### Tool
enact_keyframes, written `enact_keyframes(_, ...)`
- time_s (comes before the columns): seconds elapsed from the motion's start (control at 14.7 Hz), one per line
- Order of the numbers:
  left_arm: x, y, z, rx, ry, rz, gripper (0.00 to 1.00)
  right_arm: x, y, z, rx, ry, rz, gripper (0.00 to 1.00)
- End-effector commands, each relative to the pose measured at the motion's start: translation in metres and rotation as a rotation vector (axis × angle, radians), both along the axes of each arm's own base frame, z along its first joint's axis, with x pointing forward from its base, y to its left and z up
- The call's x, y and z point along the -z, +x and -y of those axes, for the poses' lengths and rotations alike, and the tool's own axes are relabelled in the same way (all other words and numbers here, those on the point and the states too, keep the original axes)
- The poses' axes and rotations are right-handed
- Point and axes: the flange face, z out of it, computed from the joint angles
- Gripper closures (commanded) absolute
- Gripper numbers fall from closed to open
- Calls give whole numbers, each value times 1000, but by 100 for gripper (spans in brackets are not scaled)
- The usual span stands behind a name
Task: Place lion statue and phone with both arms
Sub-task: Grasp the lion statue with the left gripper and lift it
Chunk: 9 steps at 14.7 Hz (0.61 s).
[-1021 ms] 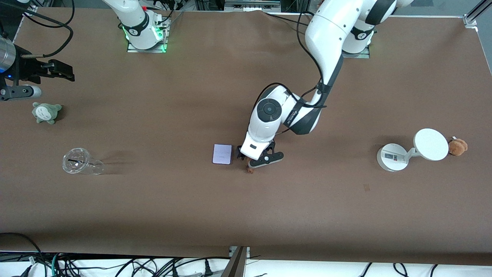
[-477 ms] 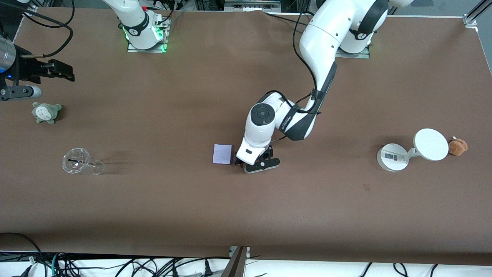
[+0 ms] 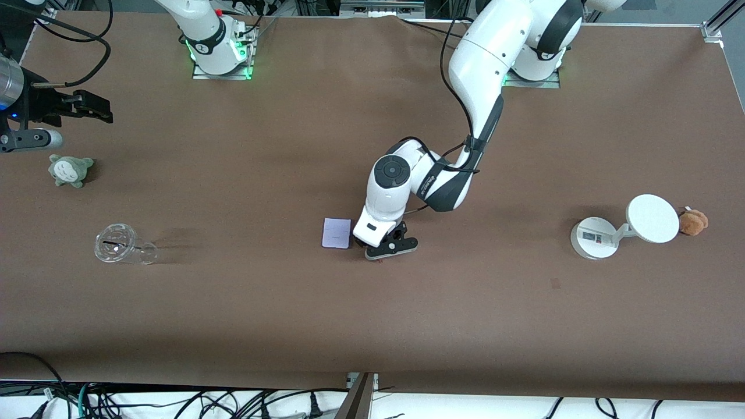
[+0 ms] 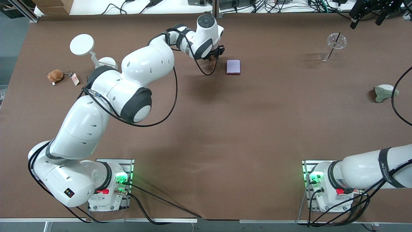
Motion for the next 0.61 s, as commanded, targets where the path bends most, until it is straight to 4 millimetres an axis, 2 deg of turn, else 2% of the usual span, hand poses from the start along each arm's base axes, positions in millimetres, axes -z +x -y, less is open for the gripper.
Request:
enact_keyframes(0.0, 0, 5, 0, 25, 19, 27, 83, -3, 0, 3, -2, 5, 5, 0)
enact_keyframes(0.07, -2, 8, -3, 36, 21, 27, 100, -1, 1, 6, 4, 7, 2, 0)
enact_keyframes(0.14, -5, 10, -5, 48, 24, 33, 100, 4, 4, 7, 0, 14, -9, 0)
enact_keyframes(0.2, -7, 14, -10, 49, 24, 36, 100, 1, 4, 7, -1, 14, -1, 0)
enact_keyframes(0.41, -31, 43, -47, 52, 22, 54, 100, 1, 5, 2, 6, 11, 1, 0)
enact_keyframes(0.54, -47, 44, -66, 44, 35, 40, 100, 4, 6, -1, 7, 12, -3, 0)
